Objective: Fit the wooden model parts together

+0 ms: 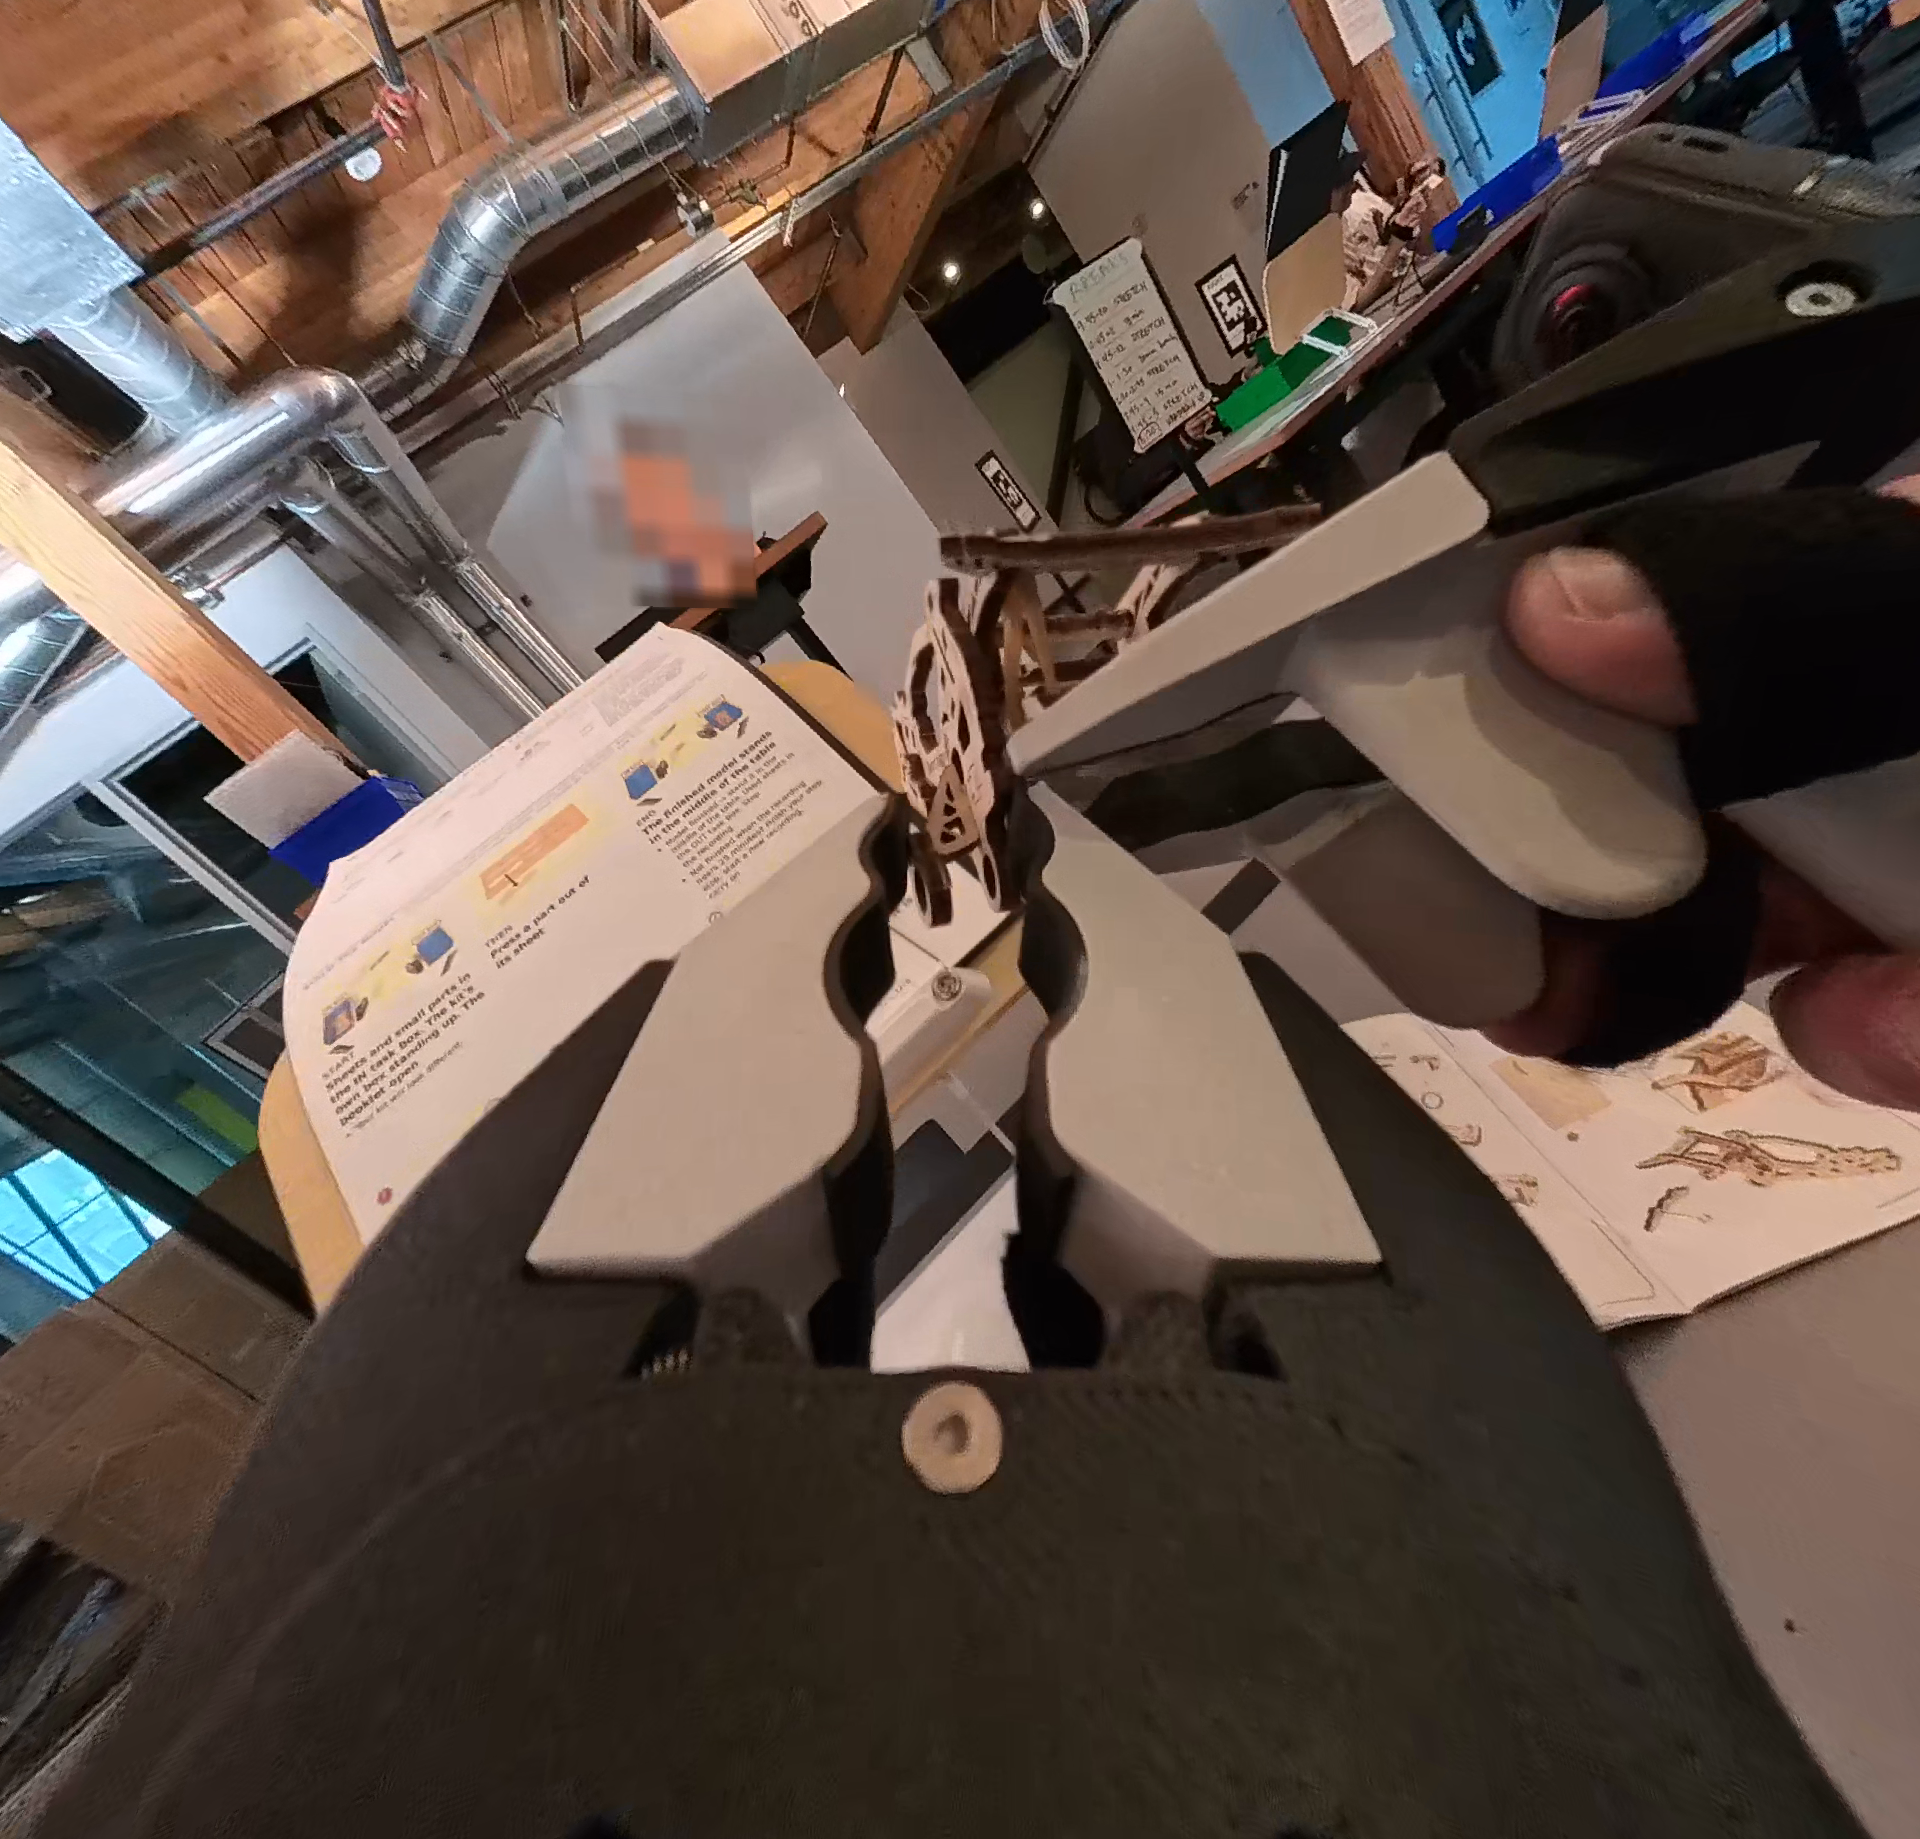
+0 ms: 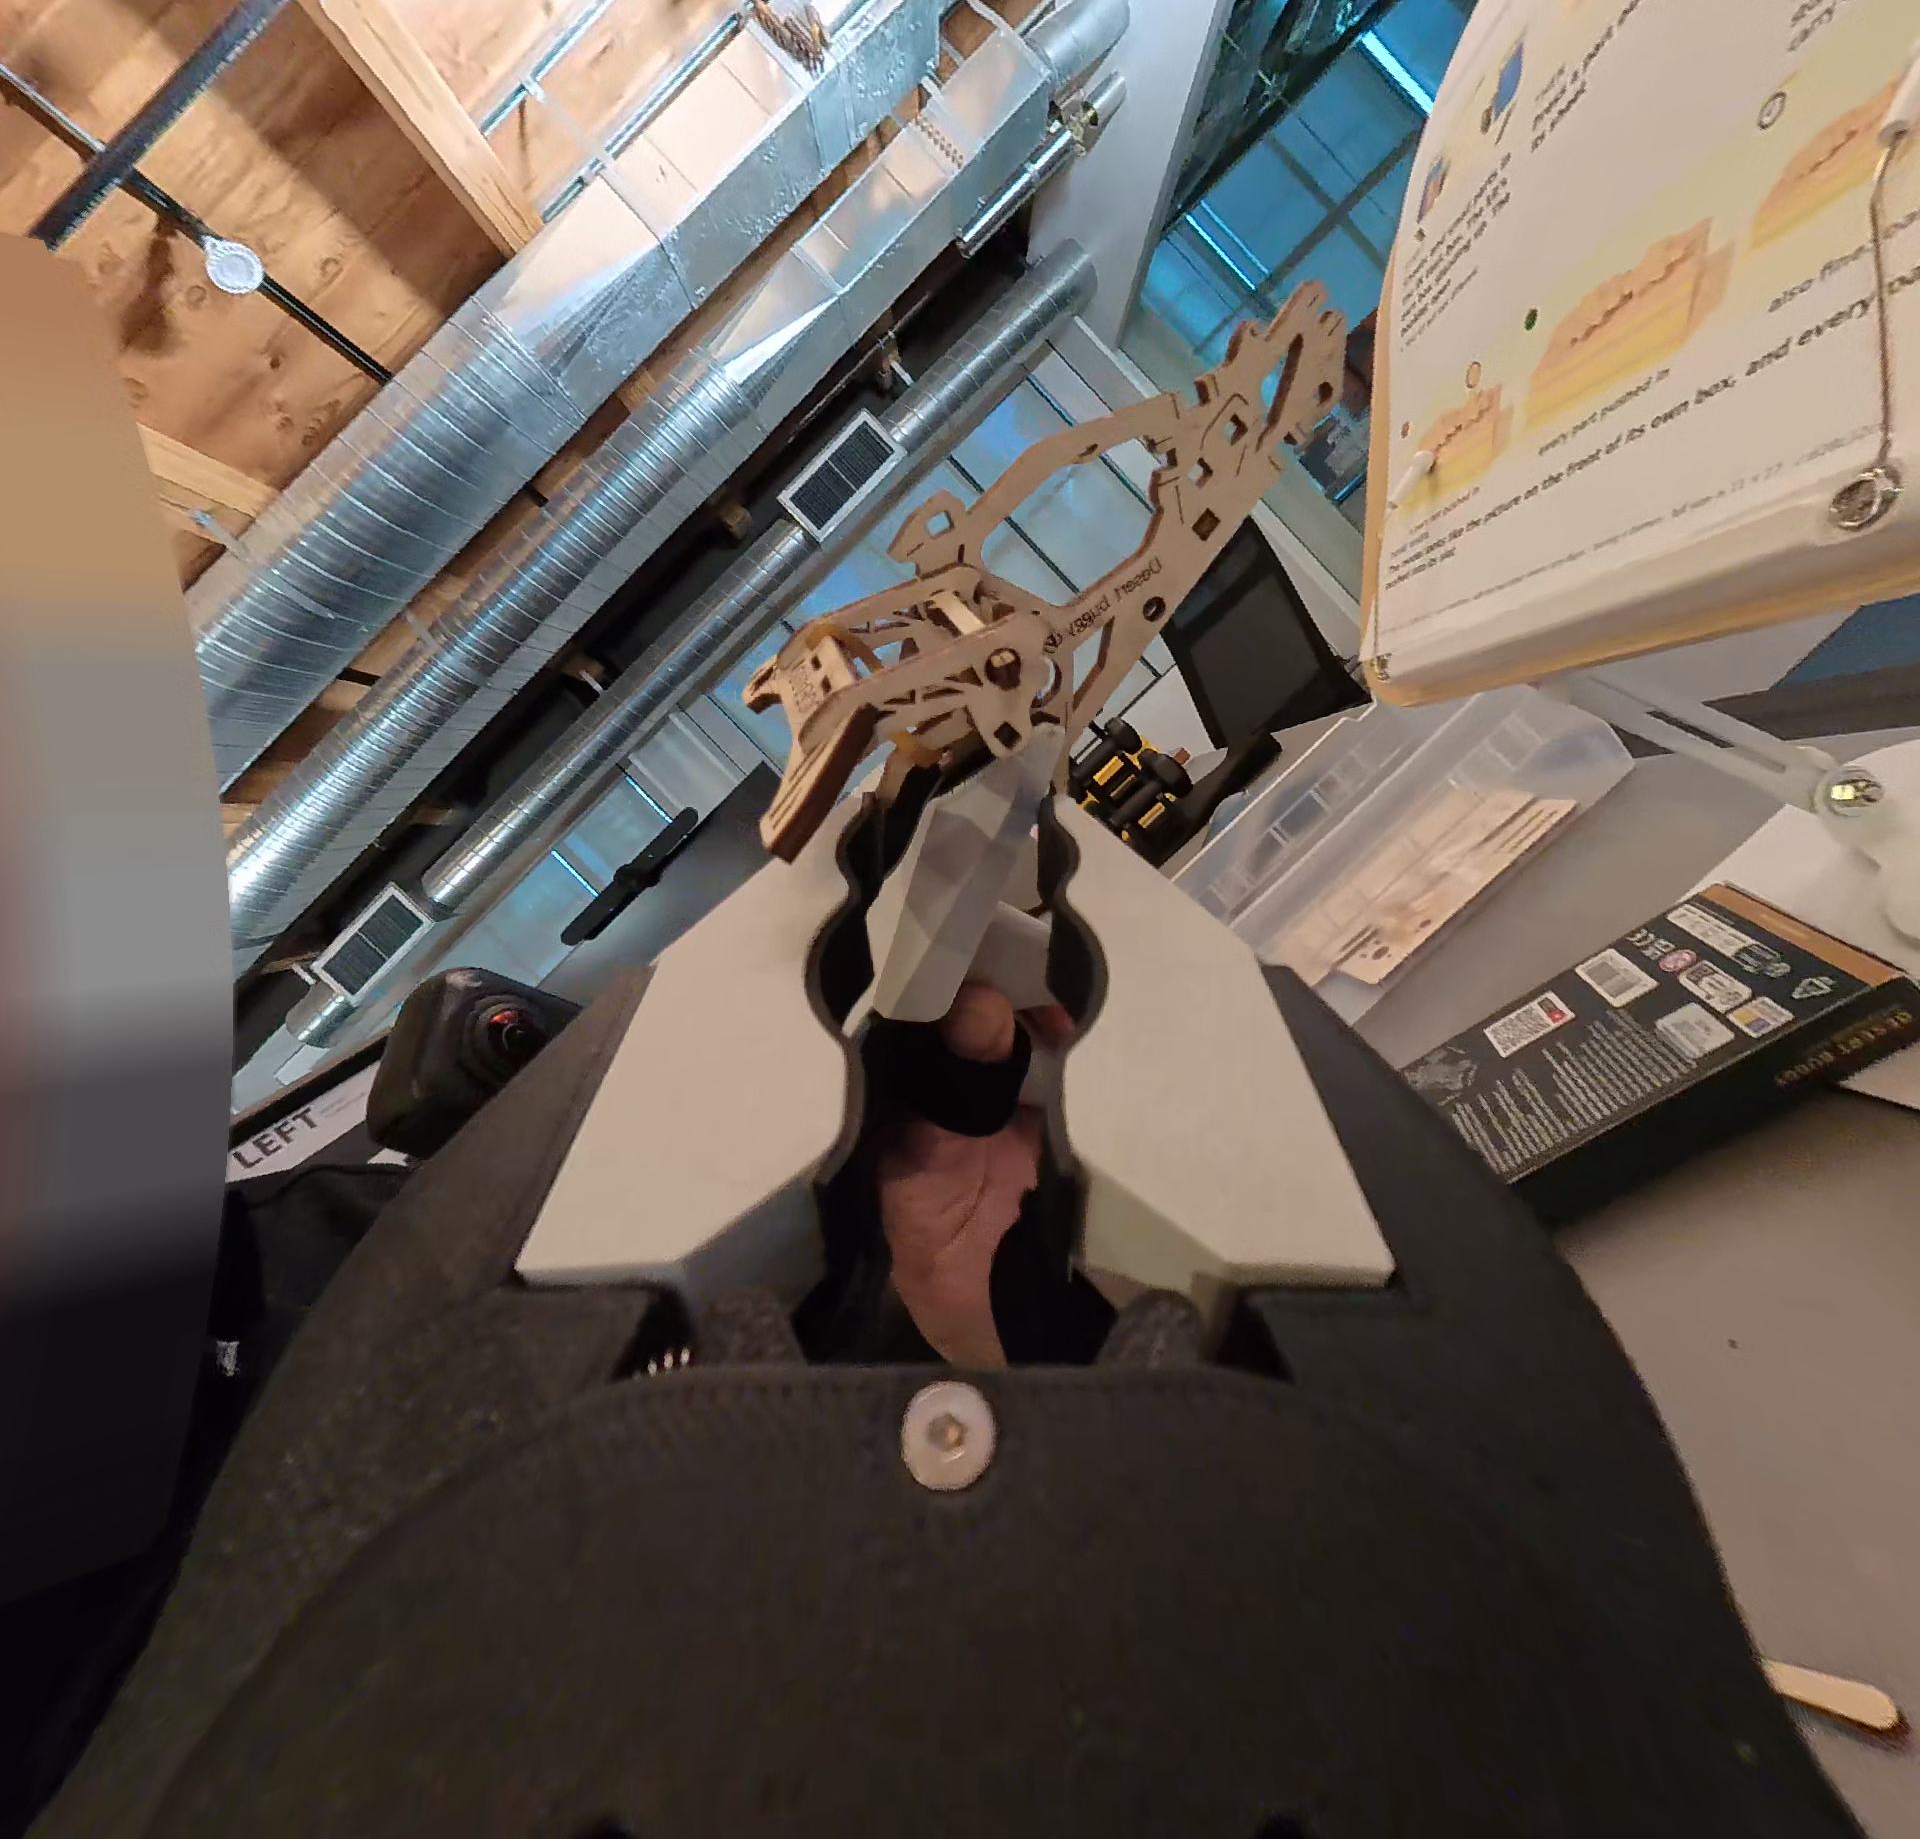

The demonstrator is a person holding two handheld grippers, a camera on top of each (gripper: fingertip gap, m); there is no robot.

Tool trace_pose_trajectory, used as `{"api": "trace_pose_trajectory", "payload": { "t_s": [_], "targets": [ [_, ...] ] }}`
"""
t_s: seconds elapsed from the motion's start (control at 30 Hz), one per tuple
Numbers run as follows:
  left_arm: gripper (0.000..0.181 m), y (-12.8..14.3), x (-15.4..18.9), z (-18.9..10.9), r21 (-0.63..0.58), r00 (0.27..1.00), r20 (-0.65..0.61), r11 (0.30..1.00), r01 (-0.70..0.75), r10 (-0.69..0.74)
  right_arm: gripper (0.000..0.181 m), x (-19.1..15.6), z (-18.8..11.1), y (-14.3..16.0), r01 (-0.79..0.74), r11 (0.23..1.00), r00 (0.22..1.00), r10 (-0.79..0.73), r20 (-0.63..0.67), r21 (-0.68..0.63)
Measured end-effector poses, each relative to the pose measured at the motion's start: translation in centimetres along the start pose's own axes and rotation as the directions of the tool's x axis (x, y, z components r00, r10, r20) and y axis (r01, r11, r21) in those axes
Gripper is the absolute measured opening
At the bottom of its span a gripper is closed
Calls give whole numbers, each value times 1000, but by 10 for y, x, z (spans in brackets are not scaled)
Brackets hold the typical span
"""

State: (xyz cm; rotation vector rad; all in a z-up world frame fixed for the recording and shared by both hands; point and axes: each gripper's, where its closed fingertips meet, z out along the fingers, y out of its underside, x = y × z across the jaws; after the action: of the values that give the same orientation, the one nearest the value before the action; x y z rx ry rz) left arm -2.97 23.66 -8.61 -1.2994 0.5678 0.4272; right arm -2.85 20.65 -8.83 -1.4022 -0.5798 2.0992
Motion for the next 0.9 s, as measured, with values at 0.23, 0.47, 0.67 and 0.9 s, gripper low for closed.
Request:
{"api": "trace_pose_trajectory", "payload": {
  "t_s": [0.23,0.47,0.67,0.9],
  "targets": [
    [16,5,-1,1,-4,1000,-9,1000,26,-26,31,3,-2,-3,22,1000,1000,-22,-14,-3],
    [17,8,-2,1,-15,998,-15,998,62,-62,45,6,-11,-13,52,998,998,-52,-27,27],
    [16,10,2,2,-40,996,-21,995,88,-89,52,13,-14,-25,162,981,980,-147,-132,104],
    [16,24,6,8,-101,991,-30,987,127,-131,36,30,-14,-32,212,968,961,-182,-209,132]
  ]
}}
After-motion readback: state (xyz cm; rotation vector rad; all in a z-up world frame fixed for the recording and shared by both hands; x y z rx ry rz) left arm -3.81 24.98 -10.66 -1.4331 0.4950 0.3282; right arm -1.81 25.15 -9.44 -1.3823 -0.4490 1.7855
